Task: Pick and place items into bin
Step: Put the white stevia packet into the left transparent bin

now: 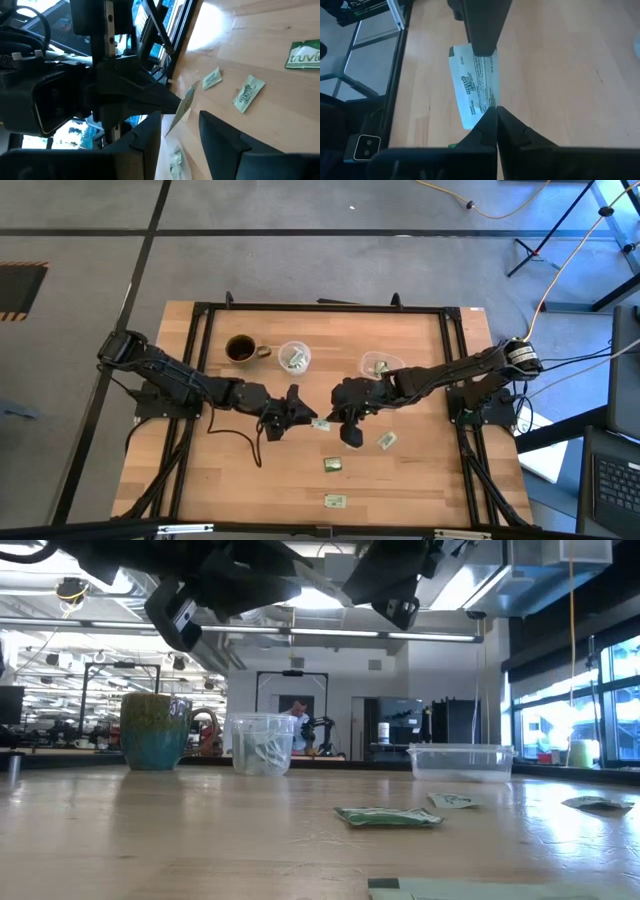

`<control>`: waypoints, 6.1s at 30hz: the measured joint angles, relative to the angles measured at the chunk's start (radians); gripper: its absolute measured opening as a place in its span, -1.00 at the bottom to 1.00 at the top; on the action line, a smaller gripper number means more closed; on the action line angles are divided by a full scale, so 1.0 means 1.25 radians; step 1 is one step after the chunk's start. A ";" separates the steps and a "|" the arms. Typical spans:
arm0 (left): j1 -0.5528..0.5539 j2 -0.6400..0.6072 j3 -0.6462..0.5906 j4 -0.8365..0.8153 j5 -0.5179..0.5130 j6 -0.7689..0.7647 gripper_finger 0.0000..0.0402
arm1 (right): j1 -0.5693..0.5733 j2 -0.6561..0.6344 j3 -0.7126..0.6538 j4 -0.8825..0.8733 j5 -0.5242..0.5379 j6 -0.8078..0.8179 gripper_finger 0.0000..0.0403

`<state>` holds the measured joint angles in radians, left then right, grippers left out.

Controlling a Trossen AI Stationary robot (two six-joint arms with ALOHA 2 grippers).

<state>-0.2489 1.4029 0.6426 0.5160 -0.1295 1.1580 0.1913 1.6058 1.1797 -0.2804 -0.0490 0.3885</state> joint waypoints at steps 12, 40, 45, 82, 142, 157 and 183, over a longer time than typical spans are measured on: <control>-0.002 0.000 0.000 0.000 0.001 -0.001 -0.65 | 0.000 0.000 0.000 0.025 0.000 -0.002 -1.00; 0.042 -0.080 0.000 -0.105 -0.234 -0.319 -0.98 | -0.014 -0.037 0.002 -0.152 0.157 -0.046 -0.28; 0.132 -0.124 -0.002 -0.285 -0.366 -0.534 -0.98 | -0.014 -0.039 -0.004 -0.261 0.171 0.060 -0.27; 0.311 0.002 0.000 -0.408 -0.259 -0.877 -0.81 | 0.160 -0.034 -0.096 -0.469 0.117 0.546 -0.27; 0.309 0.001 0.000 -0.331 -0.257 -0.762 -0.54 | 0.200 0.006 -0.360 -0.237 0.098 0.627 -0.77; 0.309 0.001 0.000 -0.317 -0.257 -0.714 -0.54 | 0.200 -0.005 -0.349 -0.248 0.113 0.621 -0.99; 0.224 0.001 0.000 -0.176 -0.260 -0.538 -0.51 | 0.198 -0.027 -0.295 -0.230 0.188 0.531 -0.86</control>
<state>0.0314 1.4040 0.6426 0.2956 -0.4545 0.4850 0.4385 1.5723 0.8108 -0.5682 0.1856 1.0523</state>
